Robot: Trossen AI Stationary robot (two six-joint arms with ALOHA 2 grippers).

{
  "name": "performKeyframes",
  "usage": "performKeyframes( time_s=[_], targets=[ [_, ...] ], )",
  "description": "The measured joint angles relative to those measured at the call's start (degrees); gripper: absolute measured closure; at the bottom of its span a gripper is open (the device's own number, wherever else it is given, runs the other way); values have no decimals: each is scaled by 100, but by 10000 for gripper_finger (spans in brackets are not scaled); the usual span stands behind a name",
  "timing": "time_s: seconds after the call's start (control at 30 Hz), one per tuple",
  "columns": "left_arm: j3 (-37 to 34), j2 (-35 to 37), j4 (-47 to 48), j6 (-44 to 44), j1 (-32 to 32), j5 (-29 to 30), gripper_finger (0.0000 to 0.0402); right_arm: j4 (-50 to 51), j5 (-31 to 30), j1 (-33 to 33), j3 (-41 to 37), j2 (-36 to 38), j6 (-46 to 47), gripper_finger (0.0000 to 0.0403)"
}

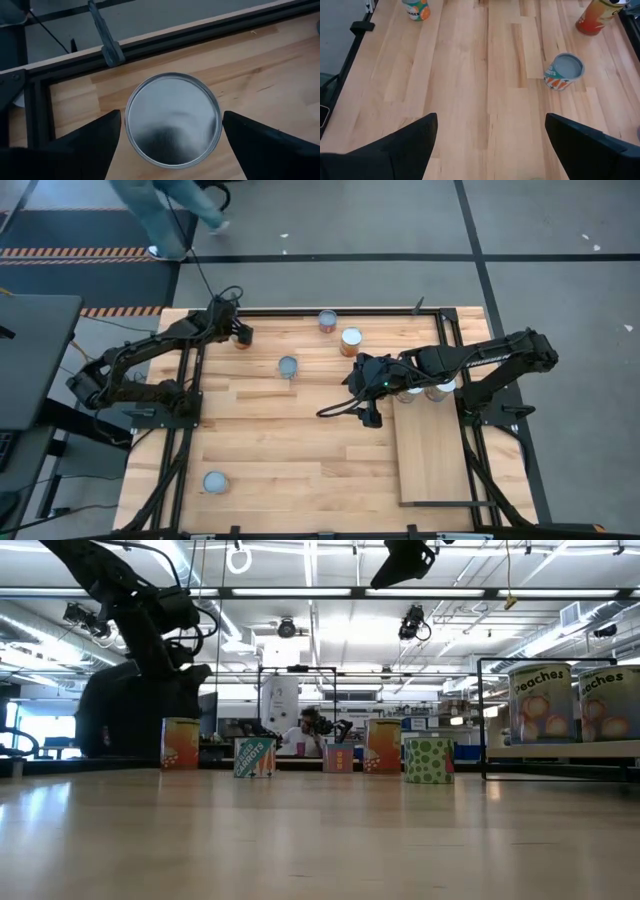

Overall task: Pick and place cans onto a shelf
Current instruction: Put left the canned corn on the shelf

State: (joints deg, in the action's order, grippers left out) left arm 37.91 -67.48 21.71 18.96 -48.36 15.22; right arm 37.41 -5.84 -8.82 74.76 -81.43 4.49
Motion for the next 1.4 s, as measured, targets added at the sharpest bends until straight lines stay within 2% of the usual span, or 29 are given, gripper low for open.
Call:
performKeyframes(
  time_s=[0.17,0.27,0.5,0.67,0.8,0.9,1.03,1.13,1.23,1.4],
  targets=[
    [-42,-2,-34,38,2,1,46,0,6,0,0,0,13,25],
    [-319,-7,-315,143,-9,22,46,0,6,0,0,0,44,25],
    [-955,-11,-1441,127,-37,99,46,-2,6,0,1,0,46,25],
    [-1403,-11,-2360,-46,-37,377,46,0,4,0,2,0,46,25],
    [-1625,-11,-2739,-250,-17,380,47,-2,3,0,2,1,44,25],
    [-1672,-11,-2805,-500,63,380,58,-2,1,0,1,2,27,25],
    [-1674,-11,-3147,-820,198,319,93,-4,-66,0,2,0,-69,25],
    [-1668,0,-3414,-935,357,100,107,29,-196,0,2,13,-149,25],
    [-1526,165,-3203,-917,675,-86,107,219,-308,-1,2,136,-165,25],
    [-864,659,-2274,-894,1867,-112,107,786,-375,-180,4,412,86,25]
  ],
)
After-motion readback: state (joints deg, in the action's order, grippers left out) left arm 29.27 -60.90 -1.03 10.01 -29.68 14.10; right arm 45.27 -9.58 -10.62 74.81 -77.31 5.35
